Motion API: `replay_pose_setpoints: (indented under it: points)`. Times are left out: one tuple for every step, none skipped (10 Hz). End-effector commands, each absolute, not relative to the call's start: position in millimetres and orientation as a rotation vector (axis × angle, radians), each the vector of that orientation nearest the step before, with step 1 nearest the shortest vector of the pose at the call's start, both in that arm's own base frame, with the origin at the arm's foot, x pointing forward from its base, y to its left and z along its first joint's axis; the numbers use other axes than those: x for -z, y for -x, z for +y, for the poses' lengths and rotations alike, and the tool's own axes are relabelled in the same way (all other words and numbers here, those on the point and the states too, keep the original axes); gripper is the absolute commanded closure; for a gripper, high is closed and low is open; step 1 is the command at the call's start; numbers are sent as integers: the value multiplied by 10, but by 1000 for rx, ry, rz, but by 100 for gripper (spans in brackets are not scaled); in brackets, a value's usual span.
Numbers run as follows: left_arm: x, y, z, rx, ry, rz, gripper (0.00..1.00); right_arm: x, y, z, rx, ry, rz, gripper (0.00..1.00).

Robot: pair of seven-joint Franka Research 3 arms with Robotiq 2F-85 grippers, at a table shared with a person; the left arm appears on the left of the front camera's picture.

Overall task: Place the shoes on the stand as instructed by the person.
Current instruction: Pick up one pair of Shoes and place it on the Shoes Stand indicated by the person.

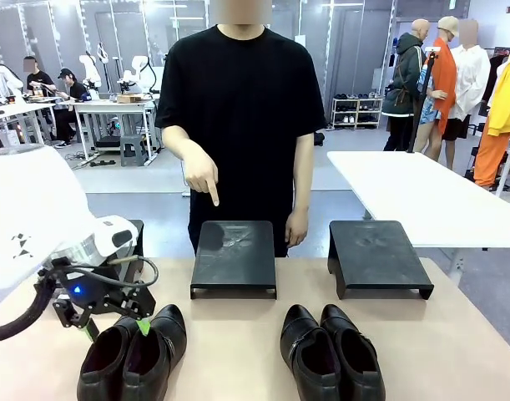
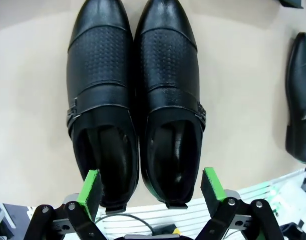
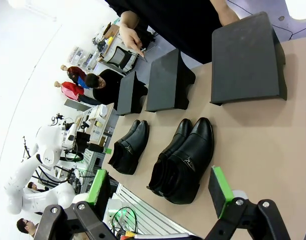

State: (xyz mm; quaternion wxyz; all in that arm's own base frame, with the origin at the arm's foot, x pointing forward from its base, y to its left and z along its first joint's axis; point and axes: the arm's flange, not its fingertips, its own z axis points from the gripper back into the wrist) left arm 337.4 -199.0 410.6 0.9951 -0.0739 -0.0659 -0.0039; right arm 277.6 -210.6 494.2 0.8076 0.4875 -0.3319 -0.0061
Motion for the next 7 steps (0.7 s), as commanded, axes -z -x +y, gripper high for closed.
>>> replay_pose_setpoints:
  points:
    - [-3605, -2881, -1826, -5, 120, -146, 0, -4951, -2775, -2112, 3, -1050, -725, 0]
    - [-3522, -2854, -1842, -11, 107, -137, 0, -4951, -2775, -2112, 3, -1050, -725, 0]
    - [-3427, -2849, -1839, -19, 91, -121, 0, -4951, -2775, -2112, 3, -1050, -725, 0]
    - [-3359, -2878, -1802, -51, 79, -109, 0, -4951, -2775, -2112, 3, -1050, -725, 0]
    - [-3275, -2897, -1781, -63, 47, -112, 0, -4951, -2775, -2112, 3, -1050, -725, 0]
    - [-3213, -2901, -1776, -52, 65, -88, 0, -4951, -2775, -2112, 3, -1050, -725, 0]
    - [-3164, -2906, -1764, -54, 55, -82, 0, -4951, -2775, -2112, 3, -1050, -725, 0]
